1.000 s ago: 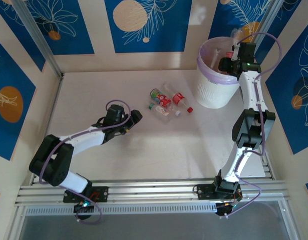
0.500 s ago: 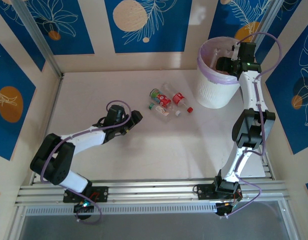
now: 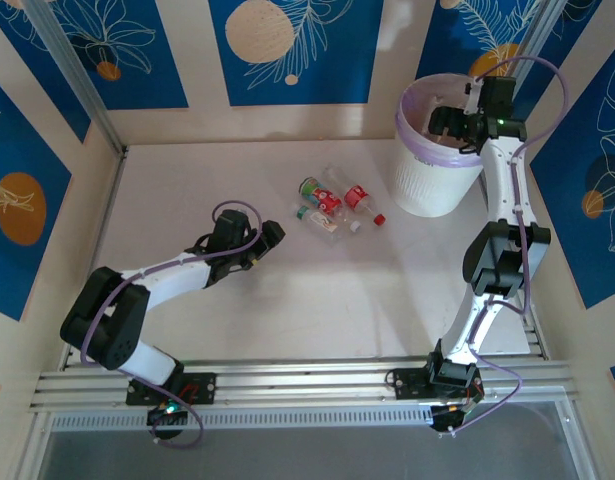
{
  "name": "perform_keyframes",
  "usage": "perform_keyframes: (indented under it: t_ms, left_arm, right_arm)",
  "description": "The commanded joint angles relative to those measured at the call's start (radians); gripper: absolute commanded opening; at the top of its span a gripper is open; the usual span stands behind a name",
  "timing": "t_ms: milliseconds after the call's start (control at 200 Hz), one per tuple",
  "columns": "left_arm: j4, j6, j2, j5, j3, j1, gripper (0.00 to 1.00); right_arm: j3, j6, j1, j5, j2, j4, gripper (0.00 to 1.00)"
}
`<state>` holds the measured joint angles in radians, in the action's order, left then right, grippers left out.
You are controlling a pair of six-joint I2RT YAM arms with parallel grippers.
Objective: Put the plastic bottles in the bin
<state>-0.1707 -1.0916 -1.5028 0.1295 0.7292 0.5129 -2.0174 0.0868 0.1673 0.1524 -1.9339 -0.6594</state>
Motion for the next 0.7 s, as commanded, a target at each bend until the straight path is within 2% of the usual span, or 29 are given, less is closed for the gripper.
perform_keyframes:
  t_ms: [0, 200, 695]
  left_arm:
    - [-0.007, 0.004, -0.010, -0.002, 0.012, 0.011, 0.88]
    - [-0.009, 0.005, -0.023, 0.002, 0.025, 0.010, 0.88]
    - [0.004, 0.017, -0.074, 0.009, 0.091, 0.012, 0.88]
  right_arm:
    - [-0.050, 0.000, -0.013, -0.025, 0.035, -0.037, 0.99]
    - [-0.068, 0.004, -0.041, -0.017, 0.096, -0.025, 0.99]
    - [0.045, -0.018, -0.131, 0.013, 0.296, 0.026, 0.99]
